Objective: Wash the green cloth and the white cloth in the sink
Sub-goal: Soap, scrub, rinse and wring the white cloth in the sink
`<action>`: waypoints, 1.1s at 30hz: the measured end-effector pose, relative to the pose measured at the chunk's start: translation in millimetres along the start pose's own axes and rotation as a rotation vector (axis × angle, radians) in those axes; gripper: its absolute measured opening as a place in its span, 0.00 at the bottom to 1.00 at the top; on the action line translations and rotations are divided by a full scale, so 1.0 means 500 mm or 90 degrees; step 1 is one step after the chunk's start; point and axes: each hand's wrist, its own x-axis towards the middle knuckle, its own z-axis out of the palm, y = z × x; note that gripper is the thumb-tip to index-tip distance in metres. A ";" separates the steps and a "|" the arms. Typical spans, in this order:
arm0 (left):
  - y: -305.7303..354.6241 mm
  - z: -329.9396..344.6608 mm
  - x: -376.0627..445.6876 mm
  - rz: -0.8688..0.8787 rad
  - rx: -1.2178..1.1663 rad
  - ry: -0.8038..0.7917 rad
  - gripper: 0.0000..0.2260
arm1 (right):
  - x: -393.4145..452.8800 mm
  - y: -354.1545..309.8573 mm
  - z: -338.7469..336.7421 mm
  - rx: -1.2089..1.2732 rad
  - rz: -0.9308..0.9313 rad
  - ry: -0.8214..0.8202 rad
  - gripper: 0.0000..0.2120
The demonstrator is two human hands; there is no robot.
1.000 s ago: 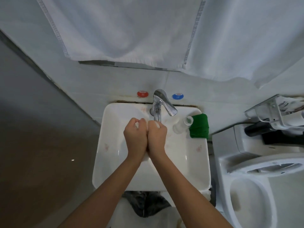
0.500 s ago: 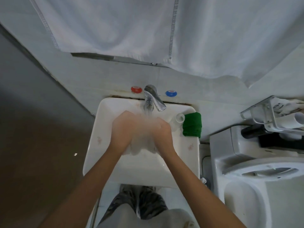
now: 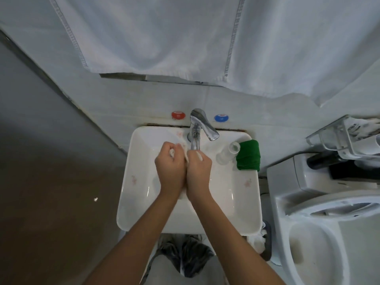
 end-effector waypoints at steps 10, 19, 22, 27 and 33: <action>-0.028 -0.021 0.014 -0.031 -0.021 -0.008 0.16 | -0.020 0.032 0.010 -0.115 -0.020 0.033 0.13; 0.002 -0.017 0.005 -0.016 -0.003 -0.011 0.11 | -0.013 0.024 0.001 -0.114 -0.056 0.009 0.17; -0.002 -0.011 0.002 -0.025 0.001 0.000 0.10 | -0.011 0.019 0.000 -0.125 -0.073 0.030 0.14; -0.001 -0.013 -0.010 0.026 0.007 -0.027 0.14 | 0.001 0.012 0.017 -0.164 -0.060 0.010 0.10; 0.000 -0.017 -0.015 0.027 -0.020 -0.022 0.15 | 0.004 -0.020 0.019 -0.066 -0.011 0.044 0.14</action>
